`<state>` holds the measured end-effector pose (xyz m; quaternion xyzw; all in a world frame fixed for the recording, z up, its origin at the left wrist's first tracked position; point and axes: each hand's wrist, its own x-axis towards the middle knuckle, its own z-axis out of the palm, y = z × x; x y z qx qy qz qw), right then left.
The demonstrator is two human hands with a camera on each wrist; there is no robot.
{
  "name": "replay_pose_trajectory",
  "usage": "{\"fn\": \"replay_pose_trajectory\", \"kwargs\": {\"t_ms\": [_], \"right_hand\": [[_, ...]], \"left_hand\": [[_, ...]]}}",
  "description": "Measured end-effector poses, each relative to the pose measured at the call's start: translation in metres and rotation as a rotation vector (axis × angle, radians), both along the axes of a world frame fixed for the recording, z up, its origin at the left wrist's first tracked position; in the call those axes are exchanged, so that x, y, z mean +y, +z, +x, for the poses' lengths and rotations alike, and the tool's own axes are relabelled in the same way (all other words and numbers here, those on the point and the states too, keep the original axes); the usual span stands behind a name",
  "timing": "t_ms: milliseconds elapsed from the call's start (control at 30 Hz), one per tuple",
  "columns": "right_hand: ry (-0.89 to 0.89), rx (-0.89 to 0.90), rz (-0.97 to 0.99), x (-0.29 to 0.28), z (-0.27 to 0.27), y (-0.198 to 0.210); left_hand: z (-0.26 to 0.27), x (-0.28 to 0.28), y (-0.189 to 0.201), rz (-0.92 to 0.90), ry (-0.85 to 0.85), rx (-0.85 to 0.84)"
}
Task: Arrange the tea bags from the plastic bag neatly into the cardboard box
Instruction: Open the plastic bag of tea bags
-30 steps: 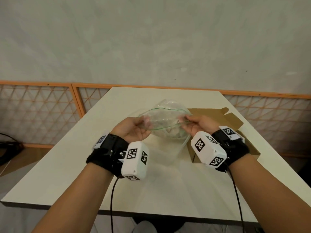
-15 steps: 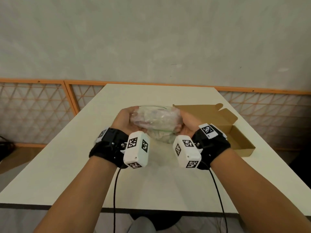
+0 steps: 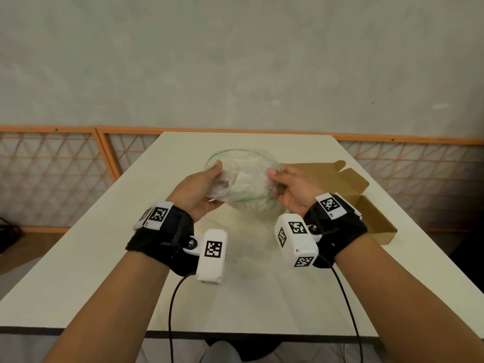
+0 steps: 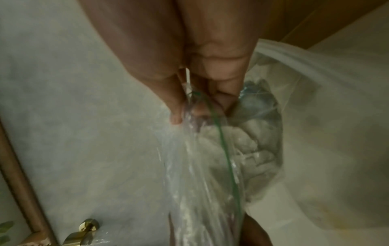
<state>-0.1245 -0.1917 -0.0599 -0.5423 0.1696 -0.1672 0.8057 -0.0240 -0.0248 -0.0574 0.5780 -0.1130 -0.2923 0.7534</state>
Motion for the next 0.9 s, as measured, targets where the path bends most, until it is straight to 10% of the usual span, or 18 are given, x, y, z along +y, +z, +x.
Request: {"fn": "replay_pose_trajectory", "kwargs": {"t_ms": [267,900], "right_hand": [[0.072,0.136,0.098,0.014,0.001,-0.004],[0.234,0.088,-0.098,-0.006,-0.002,0.007]], "left_hand": [[-0.004,-0.004,-0.004,-0.132,-0.017,0.169],[-0.001,0.011,0.011,0.319,-0.021,-0.371]]}}
